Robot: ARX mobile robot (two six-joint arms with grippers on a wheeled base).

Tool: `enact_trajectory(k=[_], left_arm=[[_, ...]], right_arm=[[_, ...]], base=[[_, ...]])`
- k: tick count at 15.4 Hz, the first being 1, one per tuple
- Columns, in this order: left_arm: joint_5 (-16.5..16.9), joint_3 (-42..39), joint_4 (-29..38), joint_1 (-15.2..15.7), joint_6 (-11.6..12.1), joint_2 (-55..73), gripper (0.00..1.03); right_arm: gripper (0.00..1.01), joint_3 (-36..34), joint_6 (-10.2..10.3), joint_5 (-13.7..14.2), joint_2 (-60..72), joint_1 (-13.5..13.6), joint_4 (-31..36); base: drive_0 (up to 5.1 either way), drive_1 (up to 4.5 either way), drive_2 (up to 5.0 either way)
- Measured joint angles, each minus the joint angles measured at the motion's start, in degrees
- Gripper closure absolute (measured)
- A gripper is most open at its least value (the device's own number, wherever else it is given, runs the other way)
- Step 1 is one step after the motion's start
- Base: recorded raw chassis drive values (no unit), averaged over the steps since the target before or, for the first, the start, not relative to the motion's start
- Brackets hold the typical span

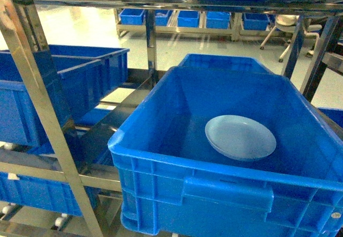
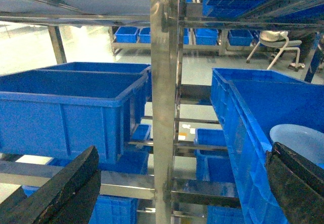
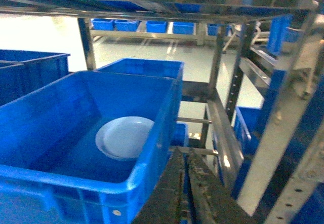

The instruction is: Place blue tray on left shelf second layer neatly

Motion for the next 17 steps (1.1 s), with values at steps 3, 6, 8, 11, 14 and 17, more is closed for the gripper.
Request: enact_trajectory(k=[3,6,8,11,14,17], left_arm=[[-0.1,0.0,0.0,0.0,0.0,0.0,0.05],[0.0,0.0,0.0,0.0,0.0,0.0,0.05],[0.0,0.0,0.0,0.0,0.0,0.0,0.05],[0.0,0.0,0.0,0.0,0.0,0.0,0.05],[-0.1,0.0,0.0,0.0,0.0,0.0,0.05],[0.0,0.0,0.0,0.0,0.0,0.0,0.05]], right_arm=[[0.99,-1.1,-0.1,-1.0,-4.0,-1.1,-0.6],[0.99,-1.6,-0.1,-1.0,-4.1,-1.2,-0.6],[0.99,-1.7,-0.1,-1.0,-4.1,-1.2,-0.6],[0.99,-2.1,-0.1,-1.0,-4.8,-1.2,-0.4],[0.99,-3.8,-0.1,-1.1,-6.6,-1.2,-0.2],[0.92,-3.8,-0.1,-1.1,-6.7,-1.2,-0.4]], base=[[0.0,0.0,0.0],[0.0,0.0,0.0],[0.0,0.0,0.0],[0.0,0.0,0.0],[0.0,0.0,0.0],[0.0,0.0,0.0]])
